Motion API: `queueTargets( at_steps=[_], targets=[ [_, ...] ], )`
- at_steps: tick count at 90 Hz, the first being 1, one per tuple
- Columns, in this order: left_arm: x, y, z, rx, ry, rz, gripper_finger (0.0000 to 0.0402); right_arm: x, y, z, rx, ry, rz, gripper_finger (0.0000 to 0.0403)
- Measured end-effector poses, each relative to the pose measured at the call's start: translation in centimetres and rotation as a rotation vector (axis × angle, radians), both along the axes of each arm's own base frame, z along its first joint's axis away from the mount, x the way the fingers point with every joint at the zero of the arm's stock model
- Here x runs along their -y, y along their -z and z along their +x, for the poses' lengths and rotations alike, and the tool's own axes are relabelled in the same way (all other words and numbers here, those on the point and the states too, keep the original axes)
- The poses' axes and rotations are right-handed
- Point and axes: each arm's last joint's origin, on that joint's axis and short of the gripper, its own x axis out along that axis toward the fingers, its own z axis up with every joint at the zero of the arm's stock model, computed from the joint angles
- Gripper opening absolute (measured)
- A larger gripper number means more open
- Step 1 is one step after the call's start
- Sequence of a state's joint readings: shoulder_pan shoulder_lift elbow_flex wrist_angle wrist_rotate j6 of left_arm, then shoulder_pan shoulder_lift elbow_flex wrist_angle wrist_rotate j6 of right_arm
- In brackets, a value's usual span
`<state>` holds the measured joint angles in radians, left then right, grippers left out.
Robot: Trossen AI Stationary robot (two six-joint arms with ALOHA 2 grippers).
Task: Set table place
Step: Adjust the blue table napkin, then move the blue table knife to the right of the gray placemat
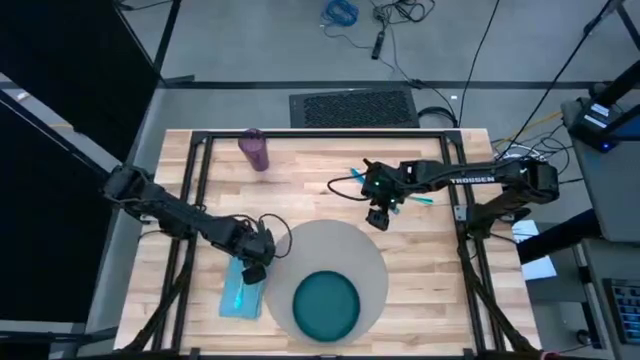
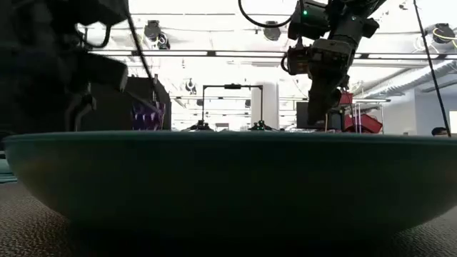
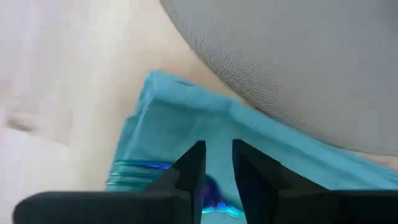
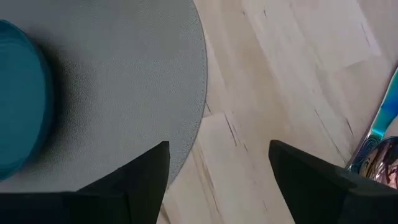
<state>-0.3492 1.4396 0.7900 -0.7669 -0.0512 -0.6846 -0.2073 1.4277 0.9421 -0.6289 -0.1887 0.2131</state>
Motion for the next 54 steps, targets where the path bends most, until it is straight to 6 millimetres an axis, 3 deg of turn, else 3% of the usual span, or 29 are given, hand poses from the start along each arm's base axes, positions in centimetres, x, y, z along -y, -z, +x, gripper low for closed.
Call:
queueTargets(
  at_steps=[24,38,54],
  targets=[
    [-0.4,-2.2,0.0,0.086,0.048,0.124,0.0063,0.1,0.0,0.0,-0.004,0.006,-0.006,0.0258],
    [-1.1,-3.9,1.2,0.301,0.111,0.314,0.0063,1.3,0.1,-0.4,-0.026,0.075,-0.036,0.0258],
    [-3.1,-6.4,3.1,0.553,0.164,0.395,0.0063,3.6,0.4,-1.7,-0.11,0.206,-0.055,0.0258]
  ],
)
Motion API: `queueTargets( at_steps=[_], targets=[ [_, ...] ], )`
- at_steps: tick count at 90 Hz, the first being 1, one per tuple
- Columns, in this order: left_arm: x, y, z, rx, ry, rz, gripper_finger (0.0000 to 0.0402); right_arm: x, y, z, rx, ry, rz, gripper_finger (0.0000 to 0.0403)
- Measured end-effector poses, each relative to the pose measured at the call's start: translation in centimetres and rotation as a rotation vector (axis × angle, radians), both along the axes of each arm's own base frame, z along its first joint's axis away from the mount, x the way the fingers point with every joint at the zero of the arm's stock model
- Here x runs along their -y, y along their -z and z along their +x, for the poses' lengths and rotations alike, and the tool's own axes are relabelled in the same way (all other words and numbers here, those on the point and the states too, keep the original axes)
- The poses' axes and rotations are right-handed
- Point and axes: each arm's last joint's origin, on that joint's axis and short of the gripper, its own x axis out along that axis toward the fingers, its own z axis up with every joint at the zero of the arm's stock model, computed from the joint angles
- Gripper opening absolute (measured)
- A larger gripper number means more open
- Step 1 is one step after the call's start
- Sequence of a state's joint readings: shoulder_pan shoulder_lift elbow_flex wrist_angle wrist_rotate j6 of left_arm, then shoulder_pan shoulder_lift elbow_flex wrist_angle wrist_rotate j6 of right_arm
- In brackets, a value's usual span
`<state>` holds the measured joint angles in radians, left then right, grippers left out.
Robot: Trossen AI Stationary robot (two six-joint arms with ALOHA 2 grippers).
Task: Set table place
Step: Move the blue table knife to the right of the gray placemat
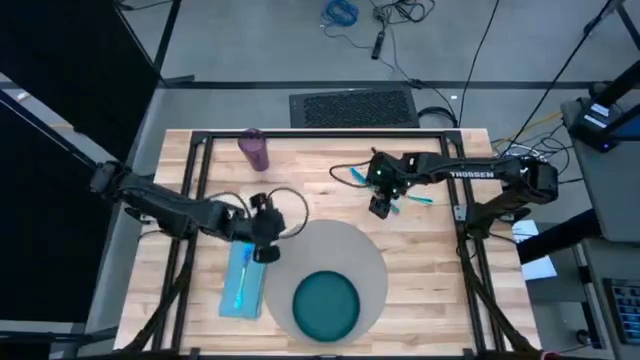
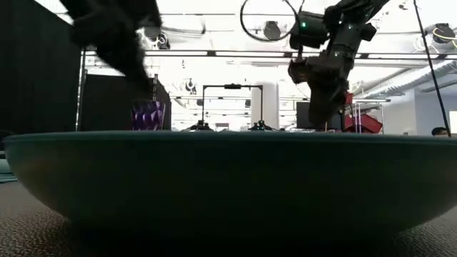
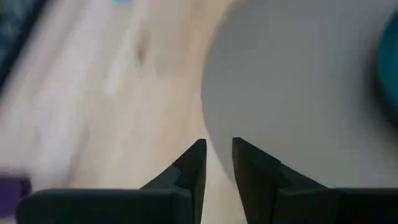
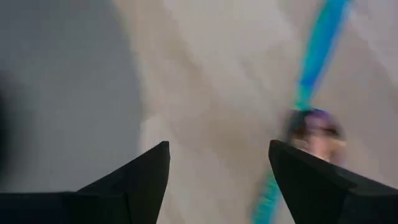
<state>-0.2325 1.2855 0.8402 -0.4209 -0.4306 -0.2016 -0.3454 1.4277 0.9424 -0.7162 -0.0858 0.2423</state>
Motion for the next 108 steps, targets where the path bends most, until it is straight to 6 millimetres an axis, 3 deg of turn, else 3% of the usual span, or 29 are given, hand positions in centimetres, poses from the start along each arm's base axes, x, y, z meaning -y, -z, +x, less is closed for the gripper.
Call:
queueTargets(
  at_steps=[13,31,45,60,86,108],
  targets=[
    [-2.0,-1.4,1.3,0.124,0.048,0.057,0.0063,1.5,0.3,-1.8,-0.116,0.041,0.016,0.0258],
    [-4.1,-1.7,2.2,0.176,0.093,0.062,0.0063,2.0,0.6,-3.4,-0.234,0.054,0.068,0.0258],
    [-5.1,-1.7,2.3,0.186,0.079,0.087,0.0063,2.2,0.5,-2.6,-0.166,0.097,0.065,0.0258],
    [-5.4,-1.1,2.3,0.272,0.1,0.087,0.0063,1.3,1.4,-1.8,-0.205,0.088,0.098,0.0247],
    [-6.0,-0.7,2.1,0.268,0.101,0.107,0.0063,1.1,3.8,-0.5,-0.289,0.131,0.06,0.0169],
    [-6.0,-0.4,2.0,0.239,0.101,0.096,0.0063,1.3,4.5,0.0,-0.29,0.163,0.073,0.0123]
  ],
)
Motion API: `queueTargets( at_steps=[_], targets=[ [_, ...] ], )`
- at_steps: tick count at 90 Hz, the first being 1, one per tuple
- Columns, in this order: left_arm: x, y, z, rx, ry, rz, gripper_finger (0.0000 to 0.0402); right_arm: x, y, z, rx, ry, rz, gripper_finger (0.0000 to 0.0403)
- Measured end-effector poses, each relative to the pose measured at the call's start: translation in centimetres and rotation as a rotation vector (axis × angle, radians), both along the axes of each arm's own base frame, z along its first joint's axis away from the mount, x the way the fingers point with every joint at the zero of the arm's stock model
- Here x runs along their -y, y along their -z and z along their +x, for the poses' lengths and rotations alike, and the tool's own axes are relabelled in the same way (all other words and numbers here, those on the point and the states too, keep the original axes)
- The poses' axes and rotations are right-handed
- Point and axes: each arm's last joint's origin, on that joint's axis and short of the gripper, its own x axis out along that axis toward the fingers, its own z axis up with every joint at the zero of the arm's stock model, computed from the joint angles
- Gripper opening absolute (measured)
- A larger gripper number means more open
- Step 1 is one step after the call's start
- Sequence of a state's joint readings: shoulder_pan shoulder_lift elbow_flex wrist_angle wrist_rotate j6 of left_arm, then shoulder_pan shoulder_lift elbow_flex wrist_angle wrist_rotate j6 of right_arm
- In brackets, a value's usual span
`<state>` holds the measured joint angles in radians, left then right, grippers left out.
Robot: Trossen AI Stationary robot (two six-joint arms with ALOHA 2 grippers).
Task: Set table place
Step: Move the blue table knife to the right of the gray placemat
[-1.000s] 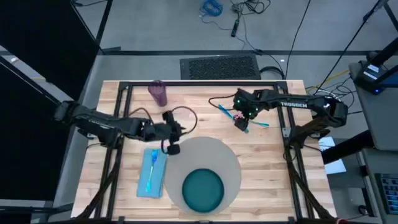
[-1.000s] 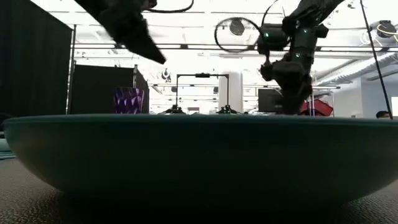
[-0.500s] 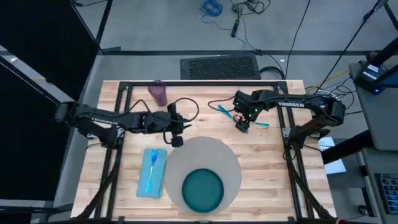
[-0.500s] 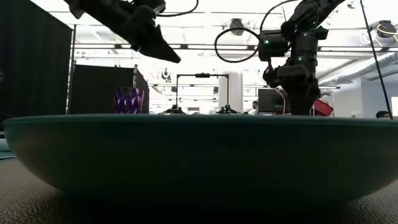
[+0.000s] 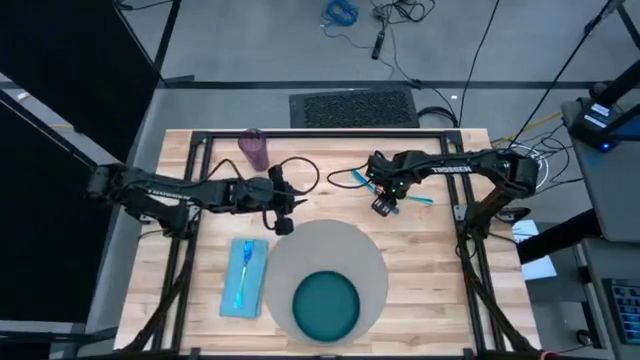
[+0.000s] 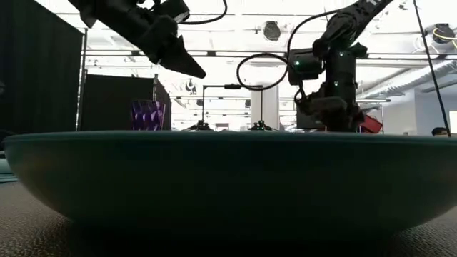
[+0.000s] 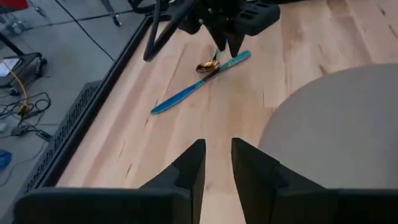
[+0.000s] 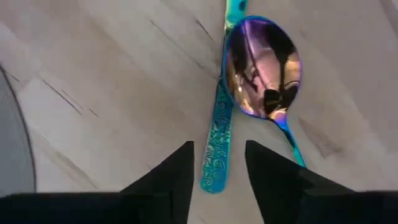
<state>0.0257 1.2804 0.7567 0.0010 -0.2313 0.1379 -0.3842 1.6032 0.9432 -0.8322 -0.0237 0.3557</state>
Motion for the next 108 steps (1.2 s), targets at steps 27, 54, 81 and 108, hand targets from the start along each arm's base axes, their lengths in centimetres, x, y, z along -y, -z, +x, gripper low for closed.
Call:
queueTargets(
  at_steps=[27,54,81,108],
  targets=[
    [0.1,0.1,0.0,-0.007,0.034,-0.019,0.0063,0.4,2.3,0.9,-0.04,0.043,0.007,0.0118],
    [0.1,0.1,0.0,-0.011,0.036,-0.021,0.0063,0.4,2.5,0.9,-0.054,0.072,-0.002,0.0113],
    [0.1,0.2,-0.1,-0.02,0.039,-0.015,0.0063,-1.2,2.5,1.0,-0.102,0.111,0.009,0.0046],
    [0.1,0.3,-0.2,-0.044,0.045,-0.008,0.0063,-3.4,2.5,1.3,-0.134,0.134,0.024,0.0003]
  ],
)
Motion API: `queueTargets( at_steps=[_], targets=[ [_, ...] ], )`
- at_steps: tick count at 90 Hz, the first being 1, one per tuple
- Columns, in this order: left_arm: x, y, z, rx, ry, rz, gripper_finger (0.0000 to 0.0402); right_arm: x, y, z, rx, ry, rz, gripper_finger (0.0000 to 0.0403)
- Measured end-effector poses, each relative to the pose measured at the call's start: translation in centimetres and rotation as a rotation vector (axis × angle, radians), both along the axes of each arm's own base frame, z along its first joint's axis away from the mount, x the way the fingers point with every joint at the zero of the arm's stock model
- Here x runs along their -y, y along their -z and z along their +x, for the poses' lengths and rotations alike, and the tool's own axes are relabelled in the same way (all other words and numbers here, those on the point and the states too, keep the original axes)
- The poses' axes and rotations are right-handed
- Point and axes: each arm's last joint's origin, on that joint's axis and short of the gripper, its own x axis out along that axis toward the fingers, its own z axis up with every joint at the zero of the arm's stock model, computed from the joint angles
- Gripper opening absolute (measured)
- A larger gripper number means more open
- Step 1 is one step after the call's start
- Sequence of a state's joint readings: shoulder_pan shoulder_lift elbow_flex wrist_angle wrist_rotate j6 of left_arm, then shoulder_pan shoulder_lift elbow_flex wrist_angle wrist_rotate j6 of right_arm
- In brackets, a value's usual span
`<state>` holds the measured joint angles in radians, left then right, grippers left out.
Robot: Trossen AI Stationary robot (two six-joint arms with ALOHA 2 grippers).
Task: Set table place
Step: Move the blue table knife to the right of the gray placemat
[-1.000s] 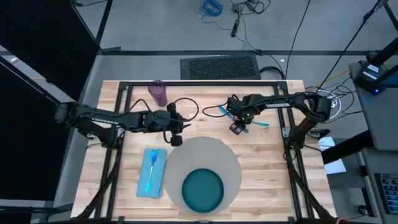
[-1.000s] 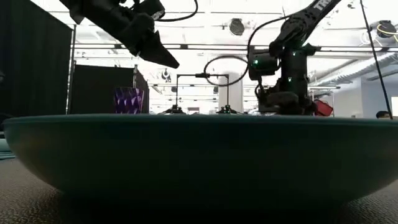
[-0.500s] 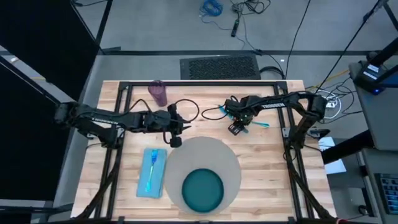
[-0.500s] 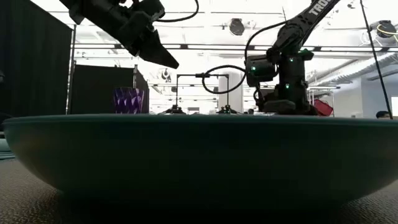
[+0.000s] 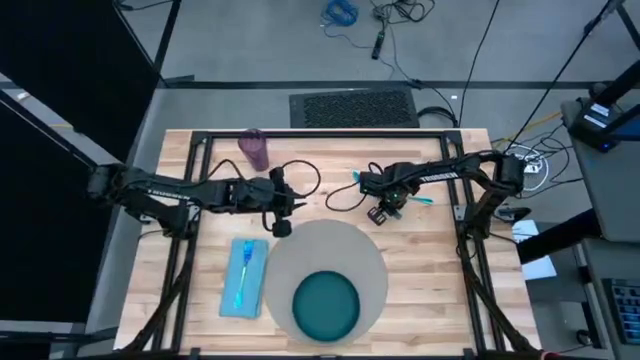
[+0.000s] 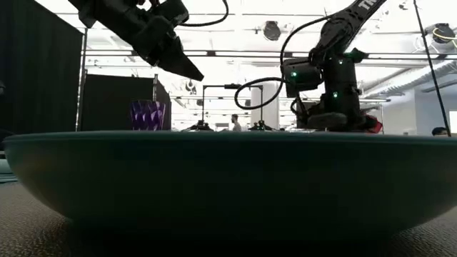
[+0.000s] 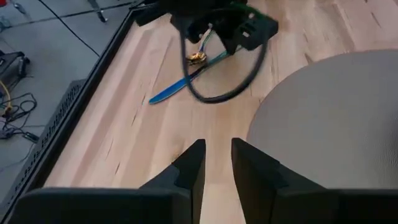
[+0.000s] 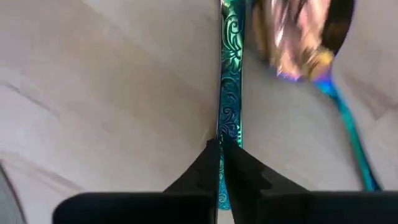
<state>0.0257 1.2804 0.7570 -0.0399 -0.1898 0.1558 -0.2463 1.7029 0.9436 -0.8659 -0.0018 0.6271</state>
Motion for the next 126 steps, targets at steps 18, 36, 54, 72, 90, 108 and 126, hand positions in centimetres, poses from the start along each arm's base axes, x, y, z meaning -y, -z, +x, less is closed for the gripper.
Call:
queueTargets(
  at_steps=[18,36,54,72,90,108,126],
  targets=[
    [0.0,-0.2,-0.1,0.005,-0.001,0.0,0.0063,-2.2,0.0,0.0,-0.037,0.027,0.038,0.0001],
    [0.1,-1.3,-1.1,0.038,-0.008,-0.013,0.0063,-4.6,0.0,0.3,-0.039,0.053,0.049,0.0],
    [0.7,-2.4,-2.3,0.053,0.002,-0.028,0.0063,-7.4,0.0,0.5,-0.037,0.104,0.068,0.0],
    [1.1,-3.7,-3.2,0.112,0.005,-0.025,0.0063,-11.0,0.0,0.3,-0.052,0.159,0.099,0.0],
    [1.6,-4.0,-3.5,0.125,0.023,-0.026,0.0063,-14.7,0.0,-0.2,-0.048,0.233,0.134,0.0],
    [1.7,-3.9,-3.5,0.118,0.027,-0.026,0.0063,-18.3,0.0,-0.2,0.037,0.305,0.198,0.0],
    [1.7,-3.8,-3.5,0.11,0.03,-0.025,0.0063,-21.7,-0.2,-0.3,0.129,0.347,0.282,0.0]
  ],
)
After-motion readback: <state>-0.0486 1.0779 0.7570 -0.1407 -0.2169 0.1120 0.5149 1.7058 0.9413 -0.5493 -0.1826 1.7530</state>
